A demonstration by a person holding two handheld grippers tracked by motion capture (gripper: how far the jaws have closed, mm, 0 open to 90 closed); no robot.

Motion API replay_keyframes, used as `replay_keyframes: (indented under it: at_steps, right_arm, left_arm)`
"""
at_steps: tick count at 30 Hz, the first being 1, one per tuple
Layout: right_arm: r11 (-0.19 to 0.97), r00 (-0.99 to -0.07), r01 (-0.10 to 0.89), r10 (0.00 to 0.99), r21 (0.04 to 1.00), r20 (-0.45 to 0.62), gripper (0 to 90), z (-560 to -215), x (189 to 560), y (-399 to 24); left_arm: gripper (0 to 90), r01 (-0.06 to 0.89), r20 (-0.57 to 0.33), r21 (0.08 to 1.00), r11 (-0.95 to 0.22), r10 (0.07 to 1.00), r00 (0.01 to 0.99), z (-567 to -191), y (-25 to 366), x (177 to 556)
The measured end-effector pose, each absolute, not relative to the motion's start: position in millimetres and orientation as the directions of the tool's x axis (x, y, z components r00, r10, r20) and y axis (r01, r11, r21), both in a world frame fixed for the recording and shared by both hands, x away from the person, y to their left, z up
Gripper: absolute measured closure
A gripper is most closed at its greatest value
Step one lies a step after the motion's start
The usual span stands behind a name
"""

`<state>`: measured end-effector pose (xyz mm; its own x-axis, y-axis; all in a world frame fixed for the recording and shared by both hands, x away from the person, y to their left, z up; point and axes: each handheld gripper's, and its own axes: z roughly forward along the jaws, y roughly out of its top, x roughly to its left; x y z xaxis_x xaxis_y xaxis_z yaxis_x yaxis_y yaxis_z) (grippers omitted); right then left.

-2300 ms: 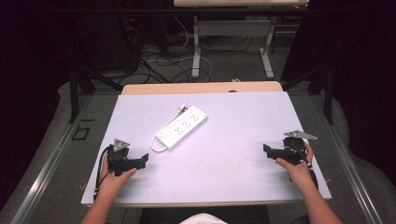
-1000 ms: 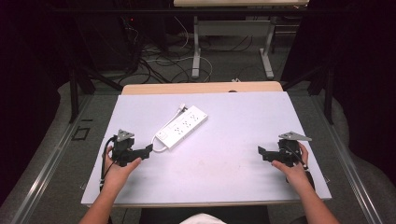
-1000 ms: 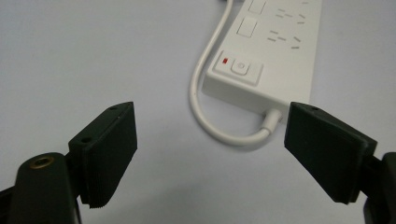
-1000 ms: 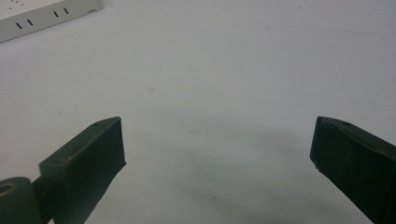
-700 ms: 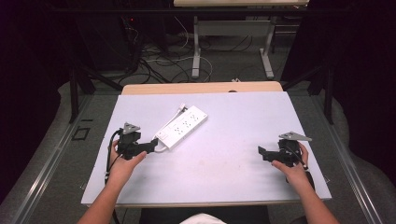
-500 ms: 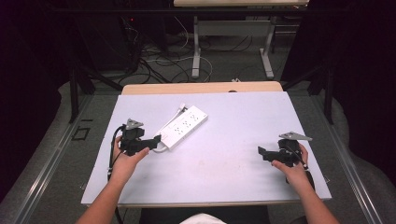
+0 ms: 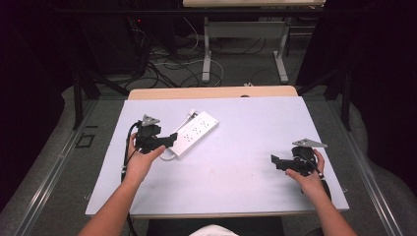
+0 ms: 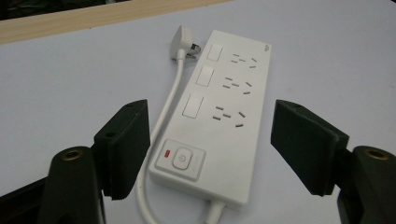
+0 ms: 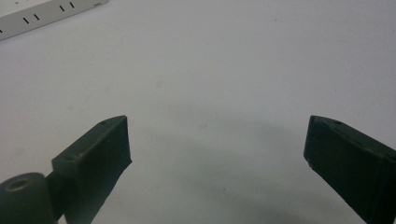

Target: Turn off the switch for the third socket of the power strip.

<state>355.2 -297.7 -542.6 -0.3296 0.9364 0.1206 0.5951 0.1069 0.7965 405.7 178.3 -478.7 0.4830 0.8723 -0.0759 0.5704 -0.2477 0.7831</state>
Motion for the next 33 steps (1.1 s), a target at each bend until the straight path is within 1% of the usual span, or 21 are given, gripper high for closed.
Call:
replay_keyframes:
  at_steps: [5,9,12,14,17,28,33]
  right_arm:
    - [0.107,-0.33,0.593,0.936,0.798,0.12,6.9,-541.4,354.7,-297.7]
    - [0.11,-0.333,0.594,0.935,0.797,0.119,7.8,-541.0,354.6,-297.8]
    - [0.116,-0.333,0.589,0.936,0.8,0.11,10.3,-540.1,354.1,-298.0]
    - [0.117,-0.33,0.591,0.938,0.798,0.107,10.8,-539.5,353.8,-298.0]
    - [0.12,-0.333,0.588,0.937,0.8,0.104,14.3,-539.1,353.8,-298.4]
    - [0.113,-0.335,0.591,0.935,0.799,0.115,14.5,-539.6,353.5,-297.0]
    - [0.108,-0.329,0.592,0.937,0.799,0.117,14.5,-540.7,354.0,-297.5]
  left_arm:
    - [29.1,0.568,-0.093,0.788,-0.237,0.866,0.491,-476.5,167.0,413.3]
    - [29.1,0.561,-0.088,0.793,-0.24,0.865,0.495,-473.6,159.6,419.6]
    - [30.8,0.569,-0.106,0.791,-0.226,0.864,0.491,-472.3,151.0,424.9]
    - [31.1,0.568,-0.103,0.789,-0.232,0.863,0.495,-471.9,148.9,426.4]
    - [32.3,0.566,-0.102,0.789,-0.239,0.858,0.504,-471.0,139.7,432.0]
    - [37.0,0.574,-0.129,0.787,-0.228,0.848,0.514,-469.8,116.2,450.7]
    - [38.3,0.573,-0.128,0.787,-0.228,0.849,0.513,-466.7,108.1,459.4]
